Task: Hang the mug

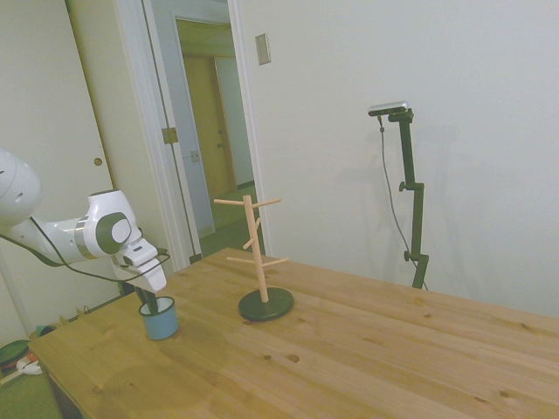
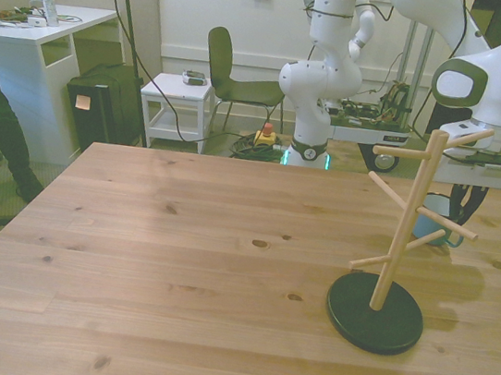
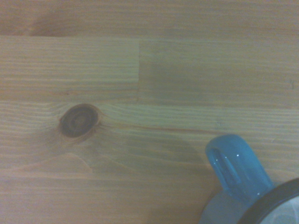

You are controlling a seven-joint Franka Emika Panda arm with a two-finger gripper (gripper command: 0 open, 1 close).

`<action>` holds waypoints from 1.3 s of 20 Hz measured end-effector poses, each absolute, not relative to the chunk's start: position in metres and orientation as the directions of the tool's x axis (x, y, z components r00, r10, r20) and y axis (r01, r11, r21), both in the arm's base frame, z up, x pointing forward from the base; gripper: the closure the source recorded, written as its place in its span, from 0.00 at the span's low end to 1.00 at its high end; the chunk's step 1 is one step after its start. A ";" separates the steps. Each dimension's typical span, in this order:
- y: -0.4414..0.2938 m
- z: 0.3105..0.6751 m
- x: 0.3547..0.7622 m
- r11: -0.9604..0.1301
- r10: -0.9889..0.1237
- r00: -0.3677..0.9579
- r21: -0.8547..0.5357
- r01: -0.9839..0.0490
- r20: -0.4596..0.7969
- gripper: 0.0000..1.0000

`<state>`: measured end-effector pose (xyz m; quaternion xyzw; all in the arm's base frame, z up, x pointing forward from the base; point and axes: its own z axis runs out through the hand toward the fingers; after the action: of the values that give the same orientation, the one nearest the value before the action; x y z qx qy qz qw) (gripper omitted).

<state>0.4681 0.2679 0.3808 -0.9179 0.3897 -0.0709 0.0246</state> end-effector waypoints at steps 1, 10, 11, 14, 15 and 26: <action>0.268 0.381 0.468 -0.695 -0.719 0.686 -0.100 -0.712 0.111 1.00; 0.254 0.395 0.477 -0.632 -0.775 0.620 -0.157 -0.759 0.119 1.00; 0.247 0.401 0.480 -0.610 -0.792 0.600 -0.173 -0.773 0.111 1.00; 0.224 0.422 0.487 -0.537 -0.842 0.534 -0.216 -0.815 0.077 1.00; 0.217 0.427 0.489 -0.518 -0.853 0.517 -0.228 -0.824 0.068 1.00; 0.184 0.484 0.513 -0.475 -0.875 0.482 -0.288 -0.832 0.049 1.00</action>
<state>0.5131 0.1842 0.4839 -0.8534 0.4998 -0.0952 0.1131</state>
